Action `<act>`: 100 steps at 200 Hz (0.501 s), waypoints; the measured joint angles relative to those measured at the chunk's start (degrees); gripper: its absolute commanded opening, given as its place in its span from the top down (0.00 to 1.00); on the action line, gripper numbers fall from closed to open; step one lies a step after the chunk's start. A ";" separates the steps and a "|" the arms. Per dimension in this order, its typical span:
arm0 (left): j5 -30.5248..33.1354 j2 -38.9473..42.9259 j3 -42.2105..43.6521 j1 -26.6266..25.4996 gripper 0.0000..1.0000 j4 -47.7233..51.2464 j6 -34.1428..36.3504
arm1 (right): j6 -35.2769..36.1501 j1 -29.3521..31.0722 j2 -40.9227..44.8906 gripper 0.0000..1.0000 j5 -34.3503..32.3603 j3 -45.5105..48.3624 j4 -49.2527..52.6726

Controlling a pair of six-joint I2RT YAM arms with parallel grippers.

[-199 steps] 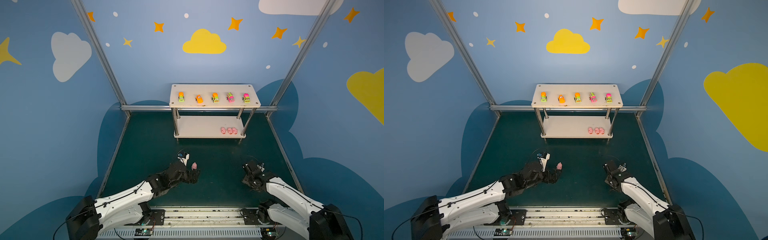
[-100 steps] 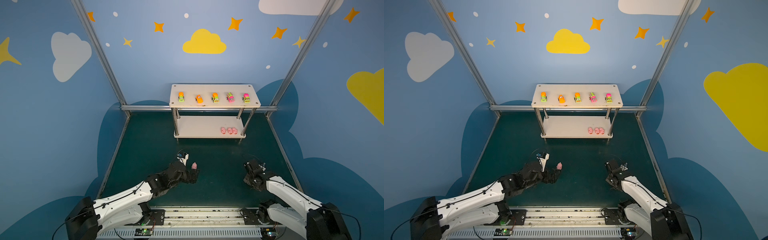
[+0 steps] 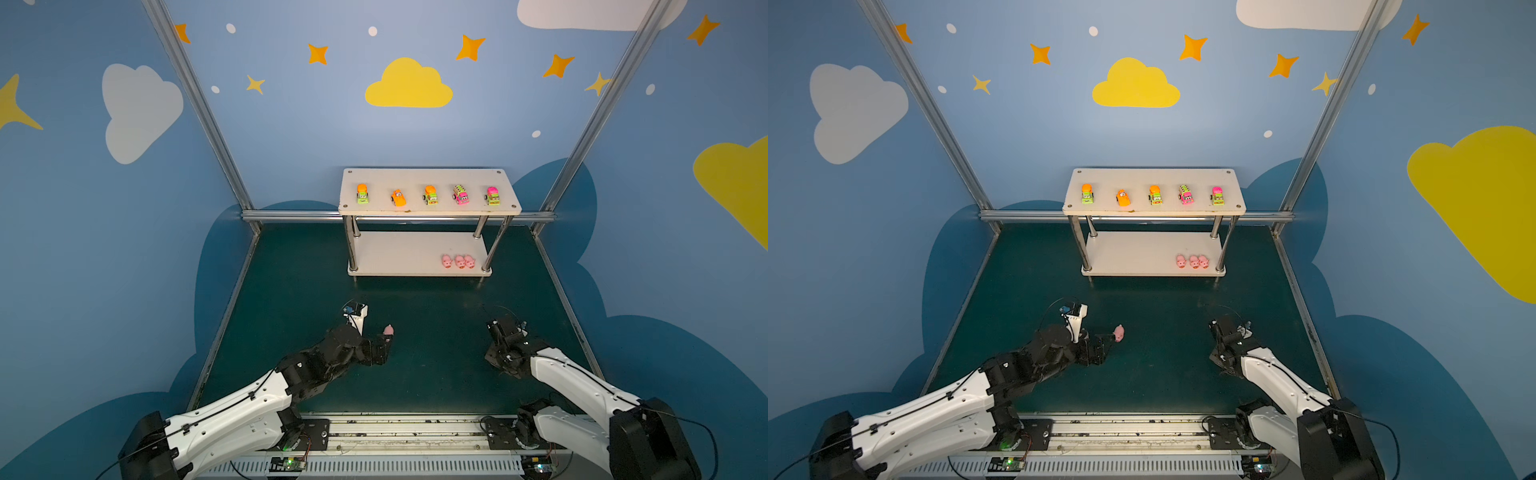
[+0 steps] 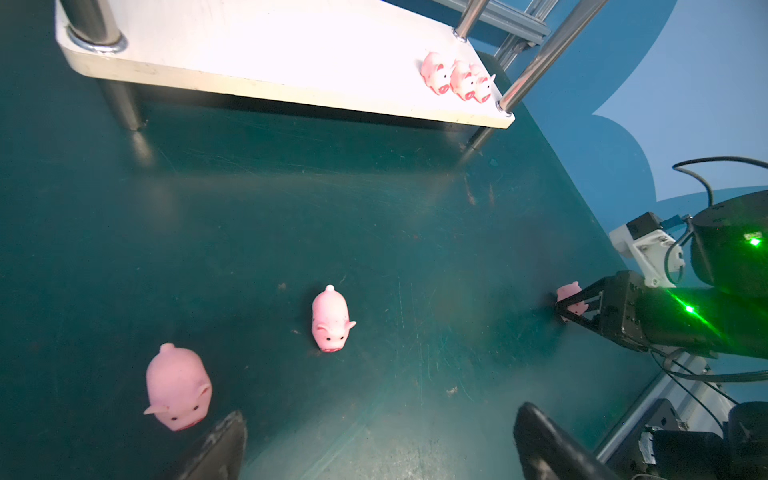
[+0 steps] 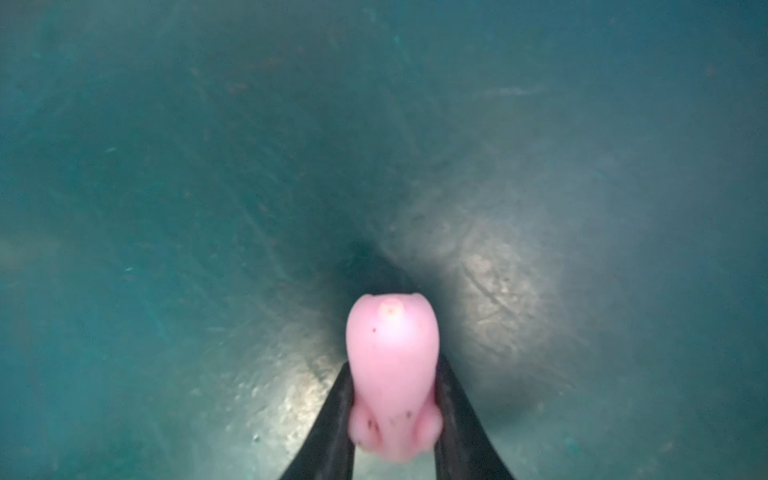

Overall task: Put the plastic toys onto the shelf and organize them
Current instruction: 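Carry the fourth pig with the right gripper to the lower shelf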

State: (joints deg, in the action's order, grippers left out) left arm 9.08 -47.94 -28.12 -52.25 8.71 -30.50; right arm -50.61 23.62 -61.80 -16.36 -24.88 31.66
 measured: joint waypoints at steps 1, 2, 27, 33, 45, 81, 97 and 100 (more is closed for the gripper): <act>0.02 0.02 0.02 0.00 0.00 0.04 0.00 | 0.04 0.09 0.00 0.73 0.04 0.00 -0.07; 0.09 0.09 0.09 0.00 0.00 0.13 0.00 | 0.07 0.13 0.00 0.73 0.07 0.00 -0.09; 0.85 0.98 0.59 0.07 0.00 0.98 -0.09 | 0.74 1.77 -0.07 0.73 0.94 -0.33 -0.70; 0.94 1.14 0.61 0.07 0.00 1.09 -0.13 | 1.01 2.27 -0.17 0.73 1.05 -0.55 -0.70; 1.18 1.31 0.61 0.07 0.00 1.27 -0.17 | 1.49 3.37 -0.63 0.73 1.05 -1.20 -0.68; 1.99 1.75 0.61 0.11 0.00 2.01 -0.37 | 2.86 7.76 -4.15 0.72 0.76 -5.05 -1.64; 2.21 2.34 0.61 0.11 0.00 2.43 -0.61 | 3.39 10.23 -7.30 0.72 0.48 -7.32 -2.69; 2.23 2.47 0.61 0.11 0.00 2.56 -0.63 | 3.50 10.64 -8.02 0.72 0.48 -7.72 -2.93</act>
State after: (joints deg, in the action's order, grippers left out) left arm 11.31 -45.47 -27.51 -52.14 11.27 -31.14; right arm -47.11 34.26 -69.82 -15.88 -32.60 28.73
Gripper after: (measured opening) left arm 0.997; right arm 0.277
